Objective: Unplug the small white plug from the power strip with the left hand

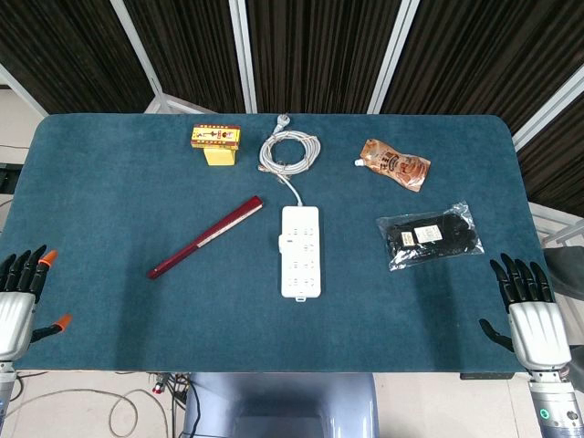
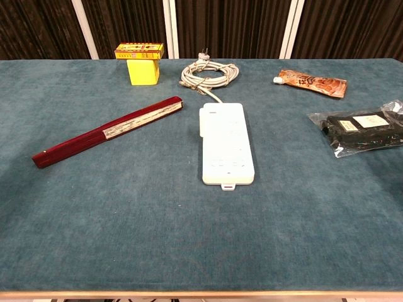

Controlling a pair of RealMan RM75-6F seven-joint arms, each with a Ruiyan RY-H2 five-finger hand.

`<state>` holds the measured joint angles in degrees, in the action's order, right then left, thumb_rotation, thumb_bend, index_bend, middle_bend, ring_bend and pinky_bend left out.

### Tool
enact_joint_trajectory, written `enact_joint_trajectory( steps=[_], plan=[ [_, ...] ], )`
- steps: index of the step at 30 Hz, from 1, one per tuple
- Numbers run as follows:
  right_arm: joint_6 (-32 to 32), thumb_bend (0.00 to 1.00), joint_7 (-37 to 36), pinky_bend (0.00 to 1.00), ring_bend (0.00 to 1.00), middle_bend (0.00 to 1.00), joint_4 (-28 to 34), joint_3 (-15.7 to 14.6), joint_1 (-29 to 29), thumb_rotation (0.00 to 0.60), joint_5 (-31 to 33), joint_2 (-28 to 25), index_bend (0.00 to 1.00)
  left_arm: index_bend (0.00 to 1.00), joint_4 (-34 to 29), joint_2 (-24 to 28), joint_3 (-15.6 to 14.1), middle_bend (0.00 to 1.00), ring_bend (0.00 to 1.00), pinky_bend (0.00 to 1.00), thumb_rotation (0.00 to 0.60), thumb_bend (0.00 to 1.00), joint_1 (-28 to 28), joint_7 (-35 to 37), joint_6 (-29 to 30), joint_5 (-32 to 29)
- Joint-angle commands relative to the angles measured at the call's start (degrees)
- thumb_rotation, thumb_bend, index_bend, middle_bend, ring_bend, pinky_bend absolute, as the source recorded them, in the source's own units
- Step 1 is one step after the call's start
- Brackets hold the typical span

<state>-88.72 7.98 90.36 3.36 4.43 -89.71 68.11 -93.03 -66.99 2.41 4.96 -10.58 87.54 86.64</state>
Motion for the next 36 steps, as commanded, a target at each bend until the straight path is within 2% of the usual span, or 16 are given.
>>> enact_joint_trajectory(
  steps=[1, 14, 21, 26, 36],
  plan=[
    [-0.10, 0.26, -0.14, 0.00, 0.00, 0.00, 0.00, 0.03, 0.01, 0.600, -0.11, 0.03, 0.00, 0.00, -0.24, 0.10, -0.08, 0.00, 0.00, 0.00, 0.600, 0.00, 0.06, 0.04, -0.25, -0.15],
    [0.68, 0.26, -0.22, 0.00, 0.00, 0.00, -0.01, 0.09, 0.08, 0.600, 0.58, 0.01, 0.00, 0.00, -0.45, 0.26, -0.21, 0.00, 0.00, 0.00, 0.600, 0.00, 0.20, -0.01, -1.45, -1.03],
    [0.44, 0.26, -1.65, 0.00, 0.00, 0.00, -0.20, 2.38, -0.53, 0.600, 5.09, -0.56, 0.00, 0.00, 1.17, 0.25, 0.68, 0.00, 0.00, 0.00, 0.600, 0.00, -0.09, 1.11, -2.11, -3.87],
    [-0.41, 0.26, -2.07, 0.00, 0.00, 0.00, -0.42, 3.40, -0.70, 0.600, 5.98, -0.60, 0.00, 0.00, 1.79, -0.04, 0.64, 0.00, 0.00, 0.00, 0.600, 0.00, -0.06, 1.44, -2.28, -3.89],
    [0.76, 0.26, -1.59, 0.00, 0.00, 0.00, -1.26, 2.52, -0.13, 0.600, 4.78, 0.01, 0.00, 0.00, 2.14, -0.47, 0.34, 0.00, 0.00, 0.00, 0.600, 0.00, 0.22, 1.98, -2.56, -3.01]
  ],
)
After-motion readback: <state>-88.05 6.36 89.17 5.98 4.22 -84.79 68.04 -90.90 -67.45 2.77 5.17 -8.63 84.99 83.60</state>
